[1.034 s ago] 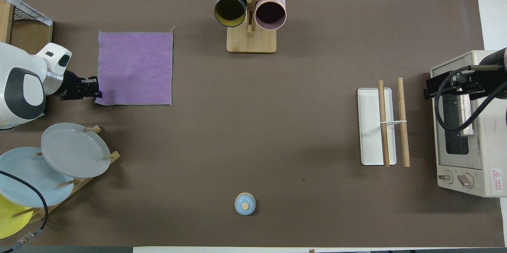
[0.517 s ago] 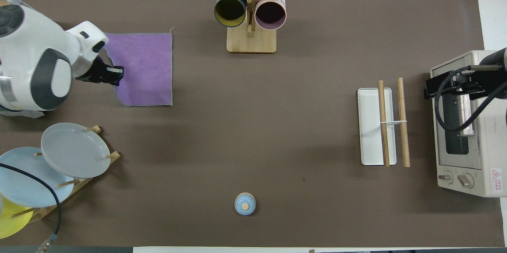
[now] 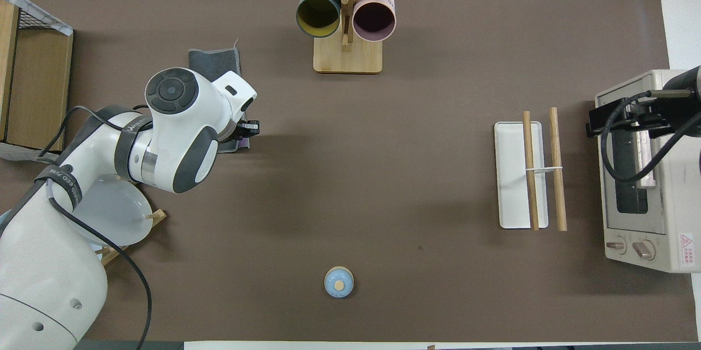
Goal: Fold towel and hang on rack
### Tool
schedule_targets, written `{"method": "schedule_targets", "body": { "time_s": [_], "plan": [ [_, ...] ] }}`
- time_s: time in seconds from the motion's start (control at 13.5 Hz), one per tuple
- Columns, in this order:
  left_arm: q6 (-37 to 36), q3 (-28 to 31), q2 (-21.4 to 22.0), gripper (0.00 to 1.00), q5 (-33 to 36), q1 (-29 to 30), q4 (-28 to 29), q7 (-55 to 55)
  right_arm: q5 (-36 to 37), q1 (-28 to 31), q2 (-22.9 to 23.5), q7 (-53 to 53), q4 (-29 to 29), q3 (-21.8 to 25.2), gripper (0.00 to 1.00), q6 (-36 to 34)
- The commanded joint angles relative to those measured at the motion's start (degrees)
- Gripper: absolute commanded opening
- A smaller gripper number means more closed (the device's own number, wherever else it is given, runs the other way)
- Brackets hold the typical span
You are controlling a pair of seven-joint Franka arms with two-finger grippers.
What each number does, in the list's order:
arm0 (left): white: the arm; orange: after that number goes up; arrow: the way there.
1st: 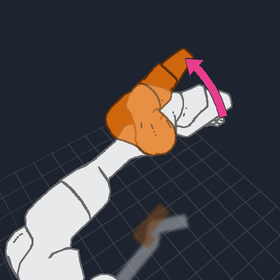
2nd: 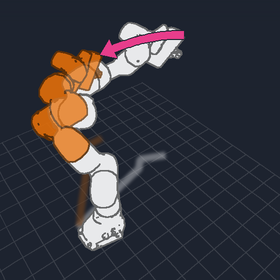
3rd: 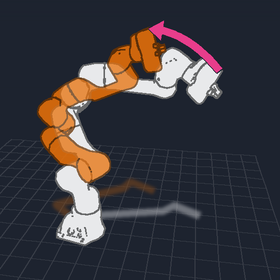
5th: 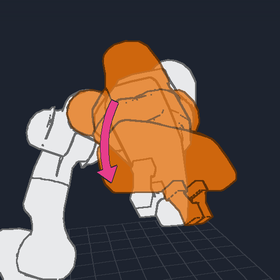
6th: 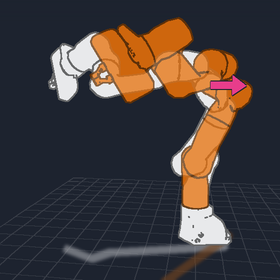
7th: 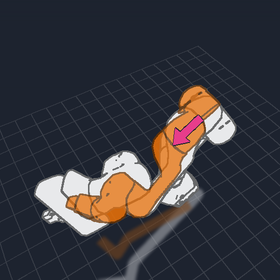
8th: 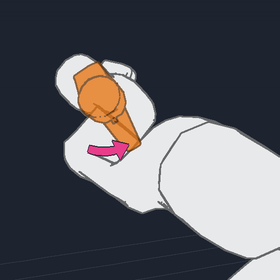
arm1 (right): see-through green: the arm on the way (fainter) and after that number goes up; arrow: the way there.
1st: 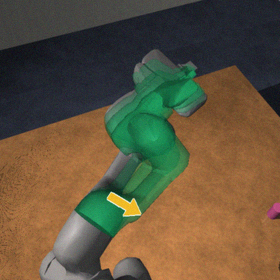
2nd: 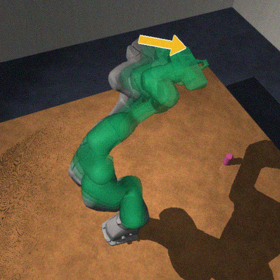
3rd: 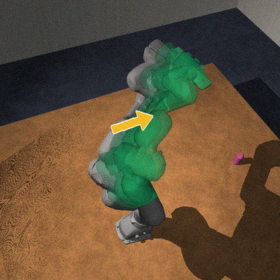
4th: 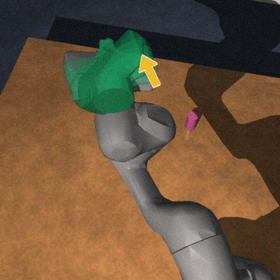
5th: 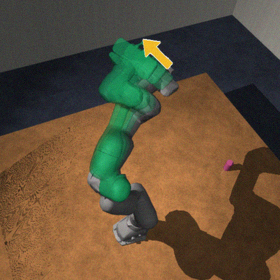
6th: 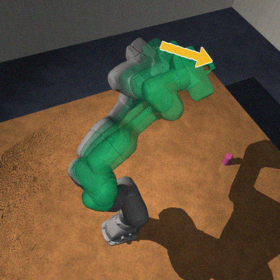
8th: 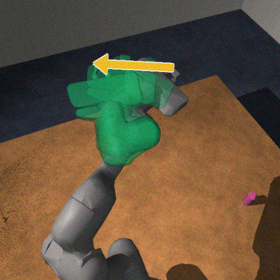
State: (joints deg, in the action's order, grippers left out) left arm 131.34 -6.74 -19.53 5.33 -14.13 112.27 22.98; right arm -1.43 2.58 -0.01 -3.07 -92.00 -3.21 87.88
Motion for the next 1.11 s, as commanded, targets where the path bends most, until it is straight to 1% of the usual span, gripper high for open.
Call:
{"method": "schedule_targets", "body": {
  "time_s": [0.0,0.07,0.15,0.22,0.3,0.44,0.59,0.74,0.89,0.96,1.03],
  "plan": [
    [0.9,0.5,1.8,0.99,0.8,0.5,1.3,1.5,-0.8,0.4,-0.8,1.4,-1.0,-0.3,1.00,1.1],
    [-0.8,0.4,2.4,1.00,0.2,0.9,0.9,1.3,-0.8,0.4,-0.7,1.3,-1.0,-0.4,1.00,1.1],
    [-3.8,0.5,3.7,1.00,-1.6,1.9,0.1,0.7,-0.9,0.4,-0.7,1.3,-1.0,-0.4,1.00,1.1],
    [-5.0,0.5,4.7,1.00,-3.8,3.0,-0.4,-0.3,-0.9,0.4,-0.7,1.4,-1.0,-0.4,1.00,1.1],
    [-5.2,0.5,5.5,1.00,-6.0,4.4,-0.7,-2.3,-0.9,0.4,-0.7,1.4,-1.0,-0.4,1.00,1.1],
    [-5.1,0.5,5.9,1.00,-8.7,7.2,-0.7,-6.4,-1.1,0.5,-0.8,1.3,-1.0,-0.4,1.00,1.0],
    [-3.7,0.5,6.0,1.00,-11.7,10.2,0.7,-12.1,-1.1,0.4,-0.8,1.0,-1.1,-0.4,1.00,0.9],
    [-0.8,0.5,5.7,1.00,-16.9,12.0,2.6,-18.0,-1.3,0.3,-0.8,1.3,-1.1,-0.5,1.00,0.7],
    [4.0,0.5,4.9,0.96,-19.4,12.1,4.4,-18.8,-2.0,-1.1,-0.8,1.3,-1.1,-0.7,1.00,0.8],
    [4.9,0.5,3.6,0.95,-20.5,12.1,4.2,-18.8,-5.0,-1.3,-0.9,1.0,-1.3,-0.7,1.00,0.9],
    [5.2,0.5,3.2,0.92,-21.5,12.0,4.0,-18.8,-6.0,-1.5,-0.9,0.8,-1.2,-0.7,1.00,1.3]
  ]
}}
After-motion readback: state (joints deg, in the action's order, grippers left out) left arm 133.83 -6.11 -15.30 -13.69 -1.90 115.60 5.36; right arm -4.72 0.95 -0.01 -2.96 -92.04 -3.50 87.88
